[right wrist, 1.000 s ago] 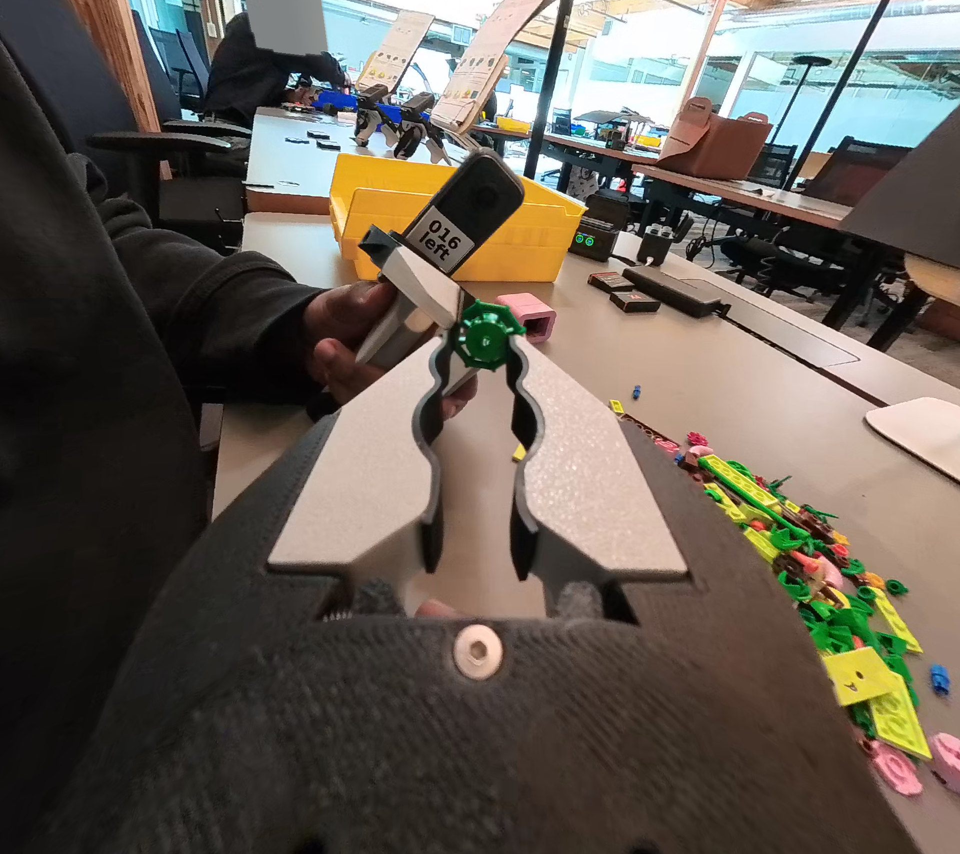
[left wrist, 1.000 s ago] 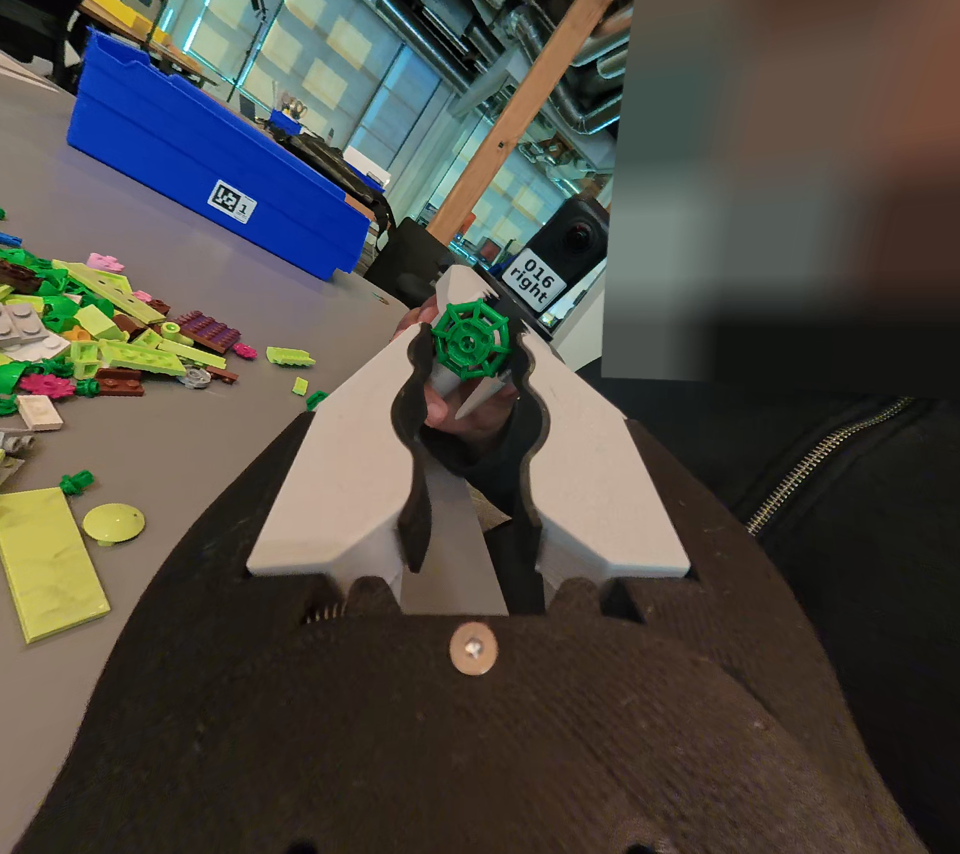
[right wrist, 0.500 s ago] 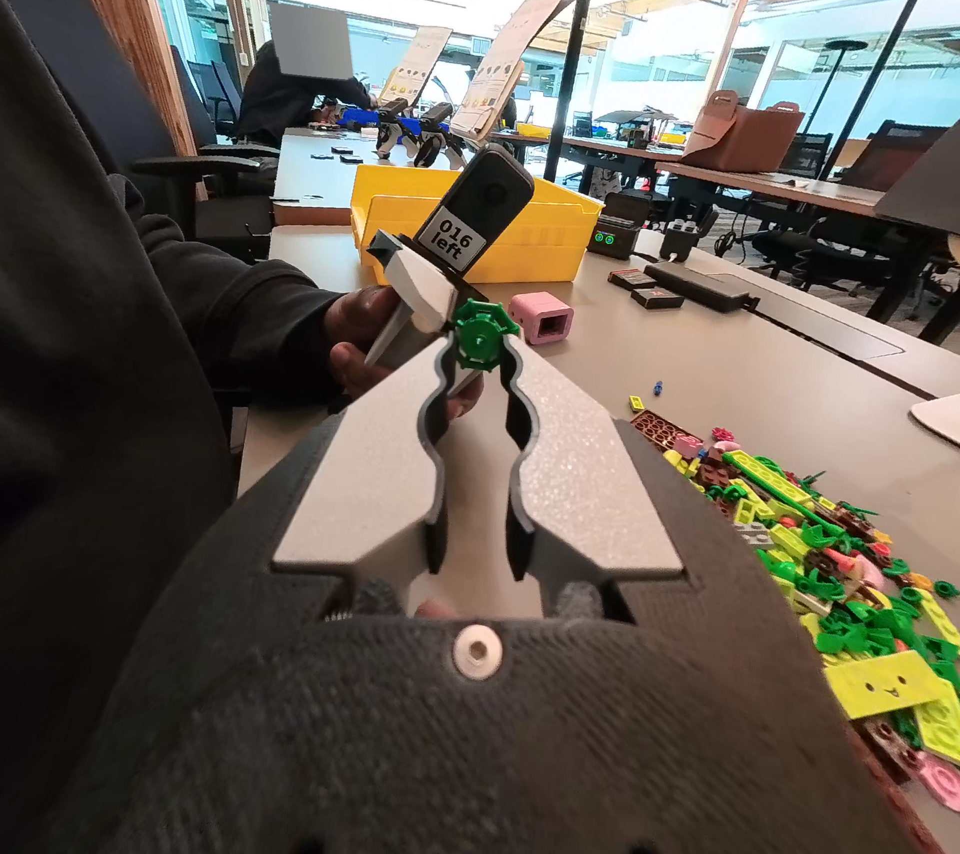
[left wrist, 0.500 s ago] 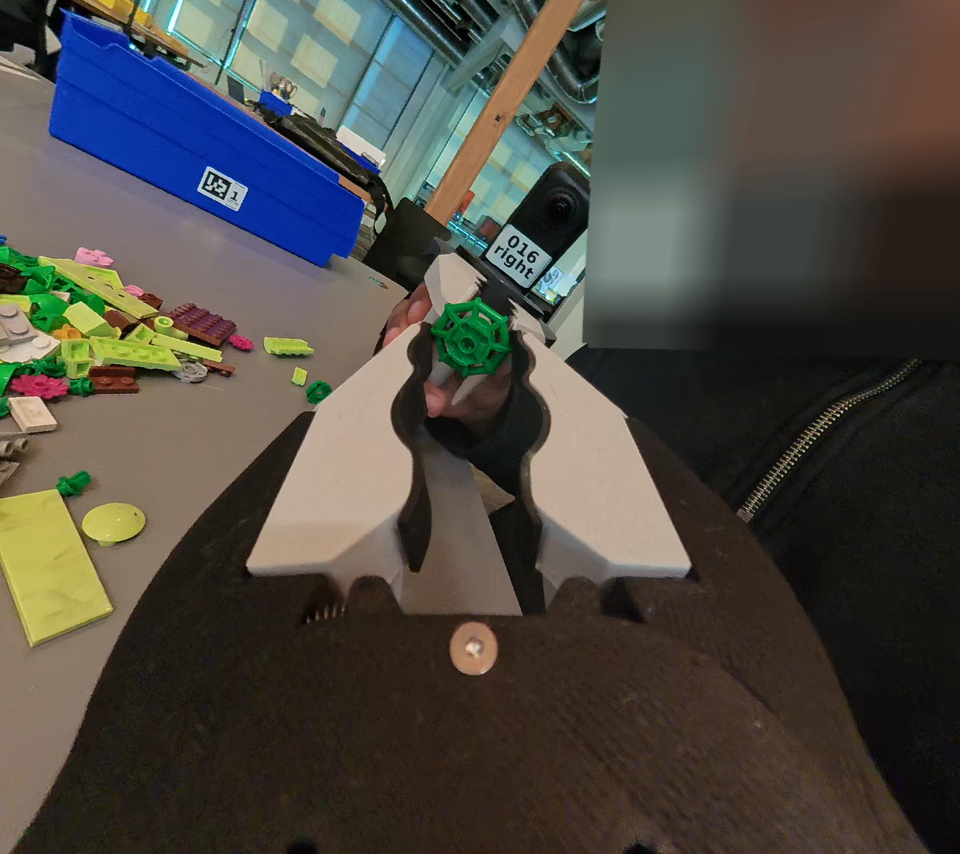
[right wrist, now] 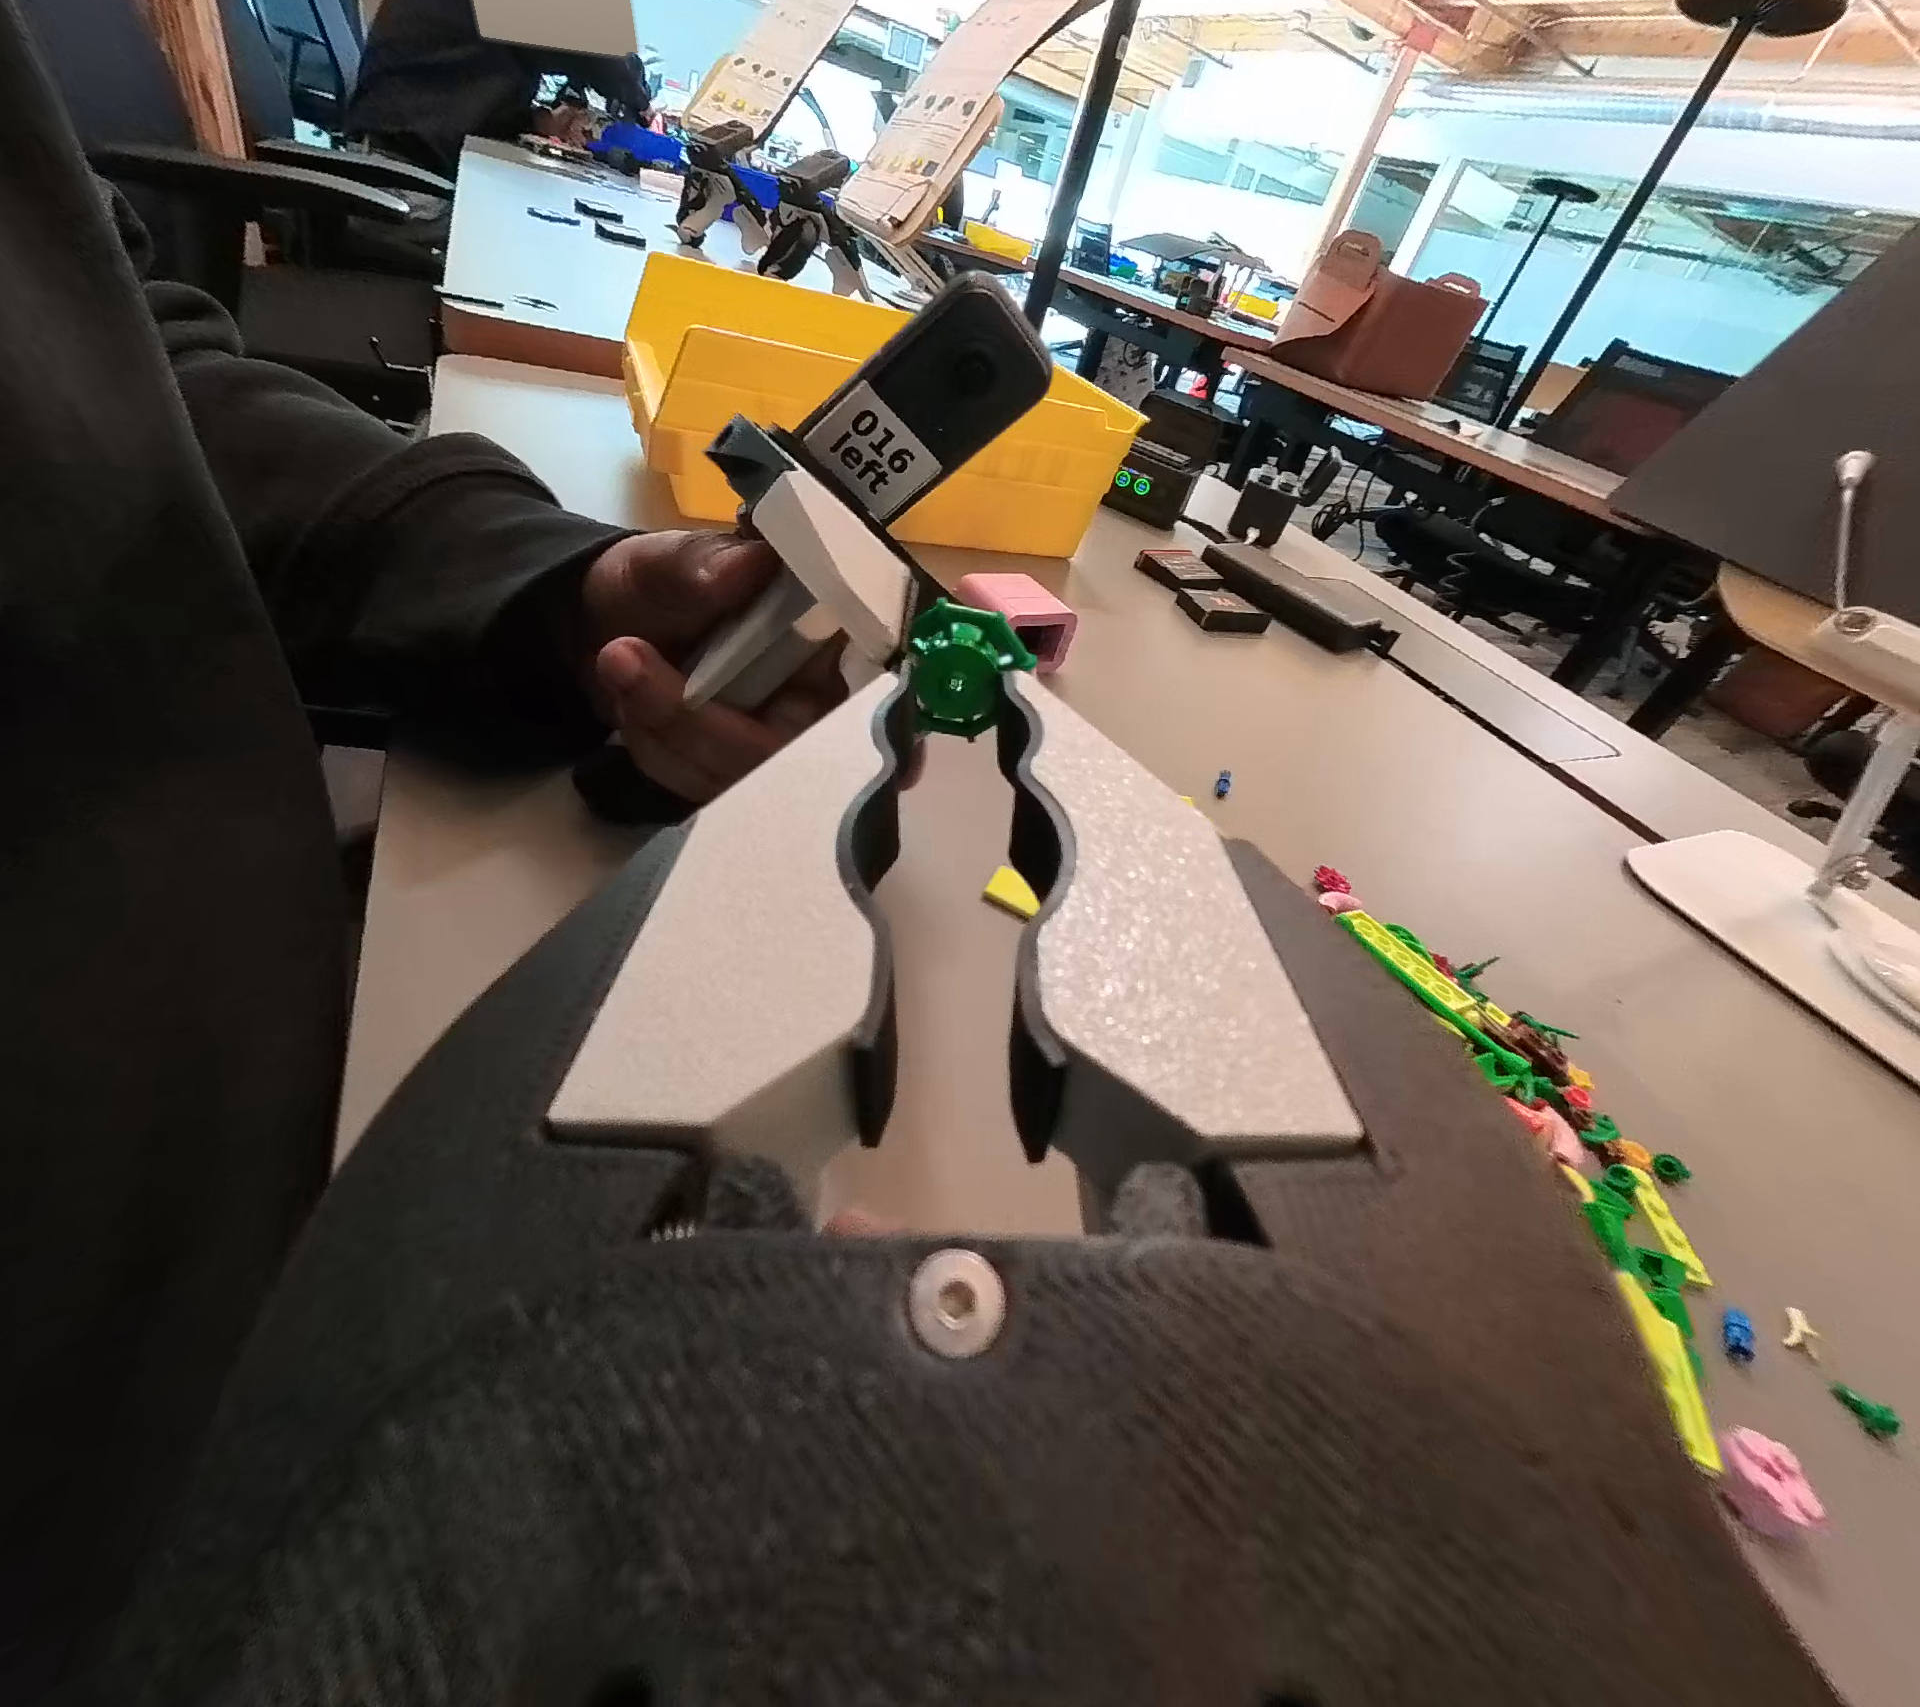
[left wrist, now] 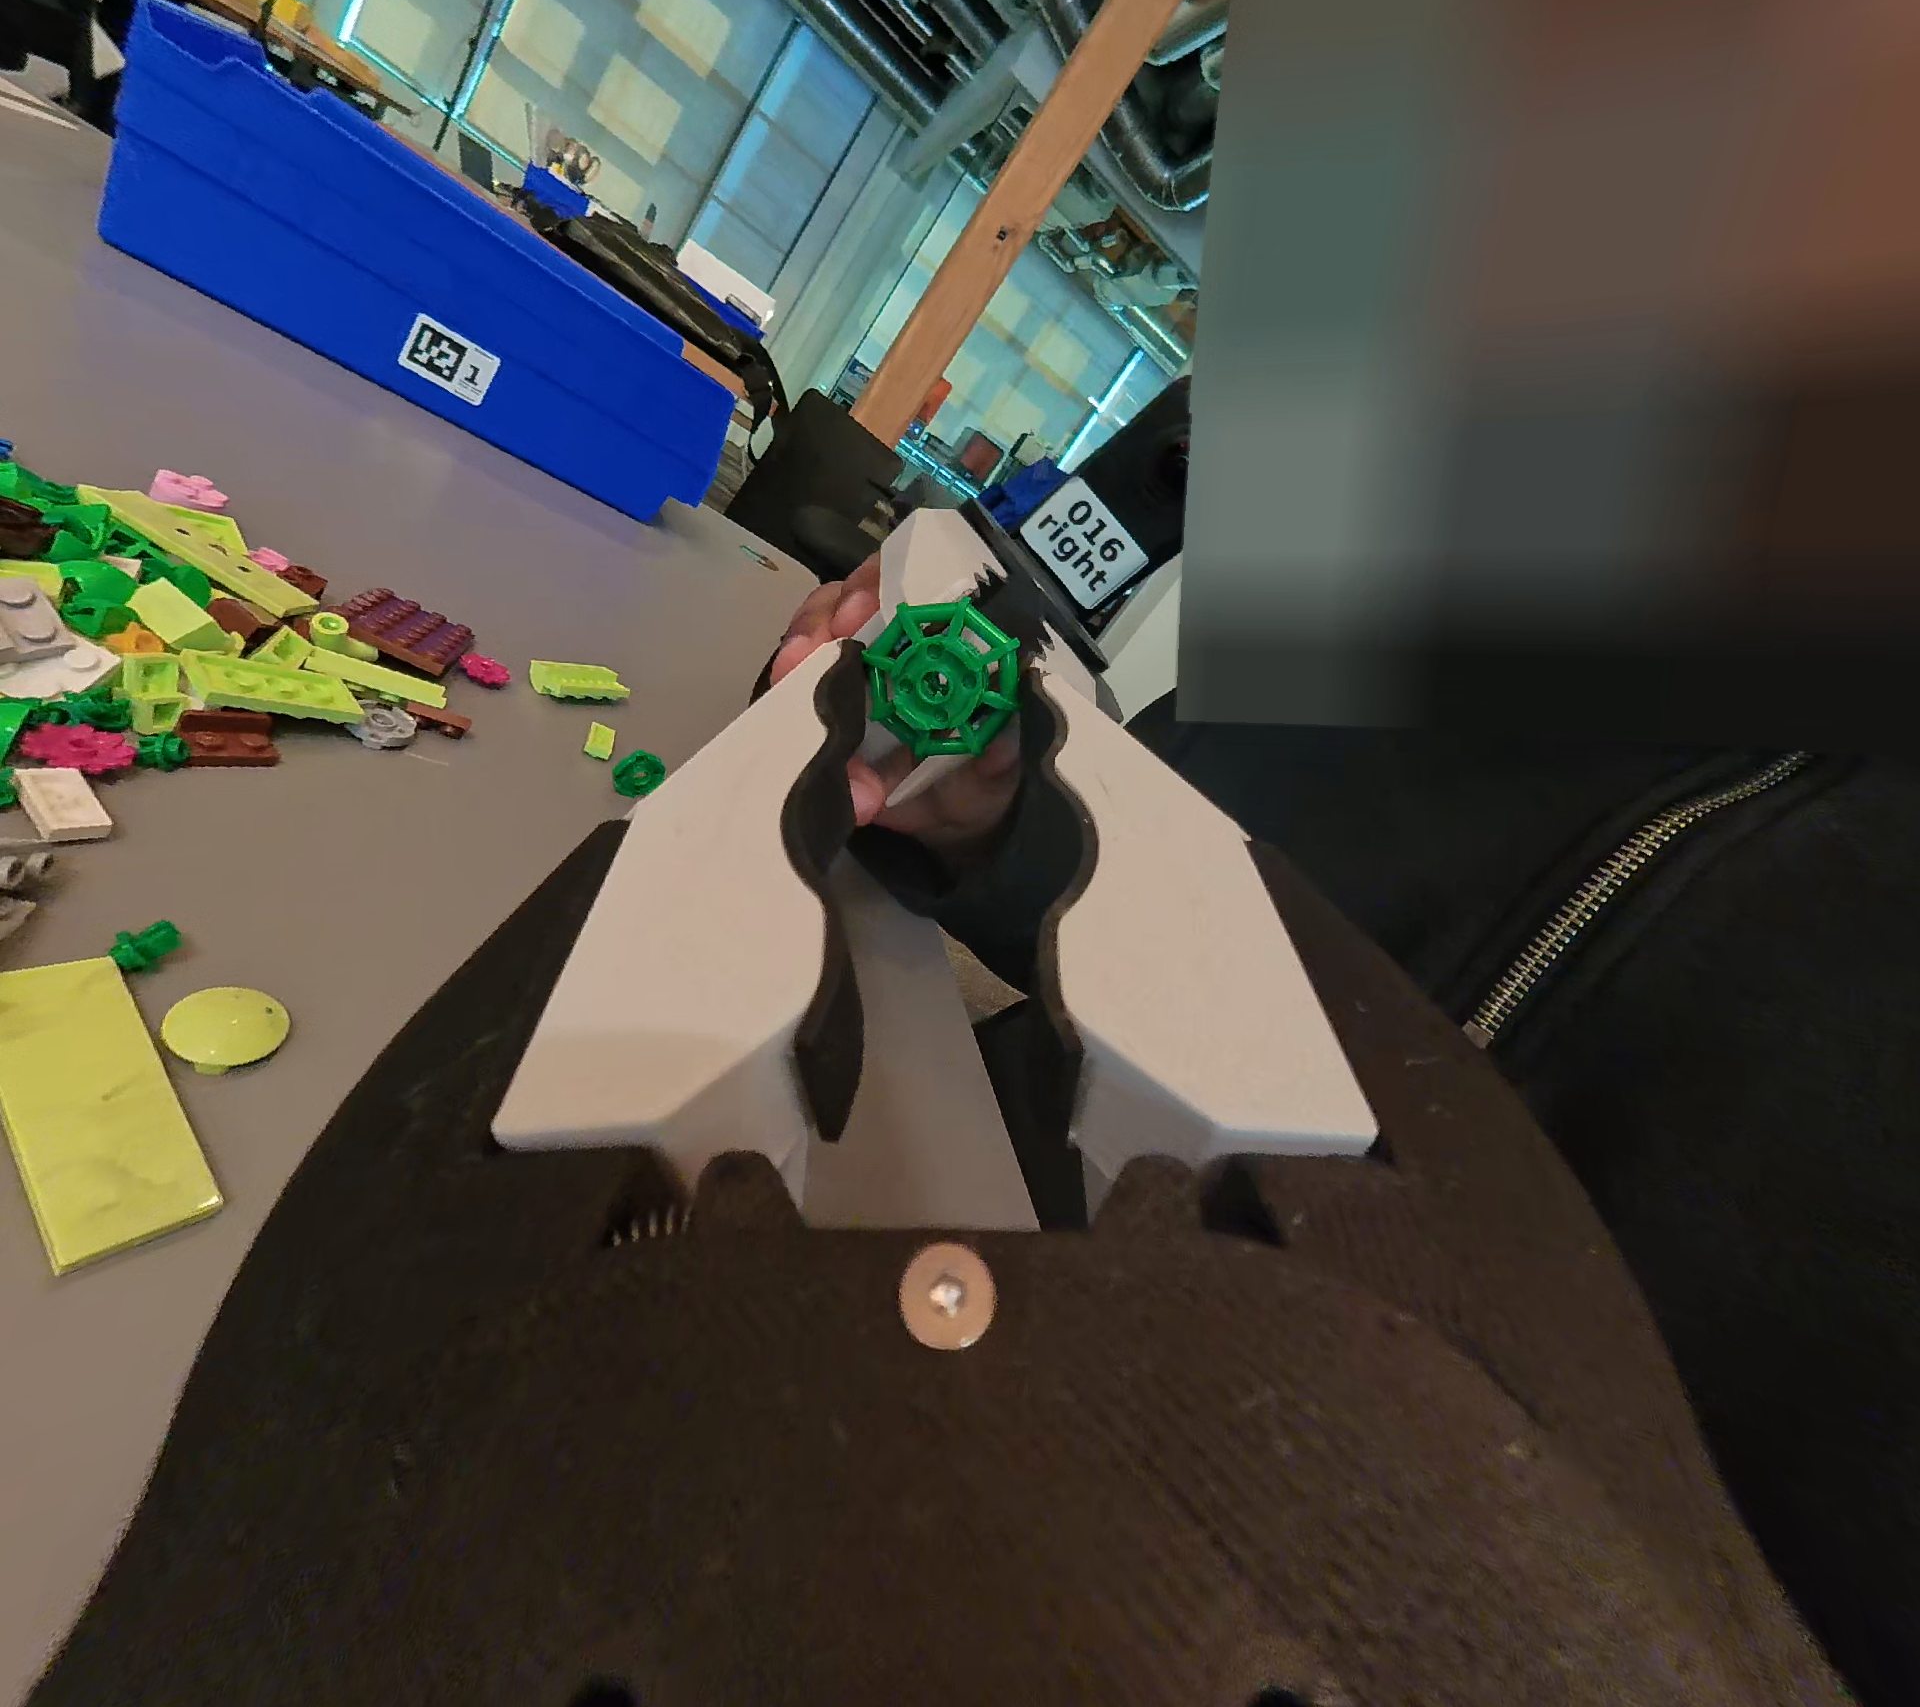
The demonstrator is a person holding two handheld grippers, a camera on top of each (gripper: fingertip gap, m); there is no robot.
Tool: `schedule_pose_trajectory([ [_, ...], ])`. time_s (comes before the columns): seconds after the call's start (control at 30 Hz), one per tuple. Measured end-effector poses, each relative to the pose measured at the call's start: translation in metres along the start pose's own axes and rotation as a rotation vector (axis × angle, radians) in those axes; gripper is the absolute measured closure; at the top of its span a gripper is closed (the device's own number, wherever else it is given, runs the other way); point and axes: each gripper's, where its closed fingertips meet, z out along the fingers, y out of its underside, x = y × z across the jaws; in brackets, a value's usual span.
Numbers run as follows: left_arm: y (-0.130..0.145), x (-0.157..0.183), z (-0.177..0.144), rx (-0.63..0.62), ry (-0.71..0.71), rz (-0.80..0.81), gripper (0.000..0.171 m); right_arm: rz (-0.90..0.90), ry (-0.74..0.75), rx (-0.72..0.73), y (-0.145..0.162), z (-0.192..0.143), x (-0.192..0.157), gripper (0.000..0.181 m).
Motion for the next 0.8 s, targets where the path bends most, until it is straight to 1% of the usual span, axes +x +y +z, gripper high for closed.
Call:
schedule_pose_trajectory([
  [0.13, 0.000, 0.001, 0.000, -0.001, 0.003, 0.009, 0.145, -0.031, 0.027, -0.013, 0.000, -0.001, 0.000, 0.170],
  [0.27, -0.002, 0.001, 0.001, 0.003, 0.028, -0.027, 0.145, 0.021, 0.025, -0.016, -0.002, -0.003, 0.001, 0.170],
  [0.4, -0.003, -0.002, 0.001, 0.007, 0.015, -0.035, 0.144, 0.052, 0.023, -0.020, -0.001, -0.005, 0.003, 0.171],
  [0.43, -0.009, -0.008, -0.003, 0.046, -0.023, -0.043, 0.143, 0.050, 0.027, -0.009, -0.002, -0.007, 0.003, 0.172],
  [0.47, -0.026, -0.010, -0.015, 0.137, -0.010, -0.074, 0.143, 0.051, 0.035, 0.020, -0.006, -0.011, 0.005, 0.181],
  [0.5, -0.039, -0.014, -0.029, 0.214, -0.009, -0.105, 0.144, 0.062, 0.047, 0.040, -0.009, -0.017, 0.010, 0.181],
  [0.53, -0.044, -0.015, -0.038, 0.227, -0.020, -0.092, 0.143, 0.083, 0.044, 0.048, -0.009, -0.021, 0.015, 0.181],
  [0.6, -0.034, -0.016, -0.035, 0.157, -0.084, -0.004, 0.143, 0.112, 0.057, 0.046, -0.008, -0.026, 0.025, 0.181],
  [0.67, -0.025, -0.013, -0.023, 0.099, -0.095, 0.049, 0.143, 0.166, 0.043, 0.038, -0.004, -0.022, 0.028, 0.181],
  [0.7, -0.024, -0.013, -0.019, 0.088, -0.109, 0.086, 0.144, 0.224, 0.027, 0.053, -0.003, -0.019, 0.027, 0.181],
  [0.77, -0.017, -0.017, -0.016, 0.029, -0.169, 0.195, 0.144, 0.386, -0.027, 0.078, 0.000, -0.012, 0.024, 0.181],
  [0.8, -0.016, -0.015, -0.014, 0.020, -0.175, 0.235, 0.144, 0.465, -0.055, 0.085, 0.001, -0.008, 0.021, 0.174],
])
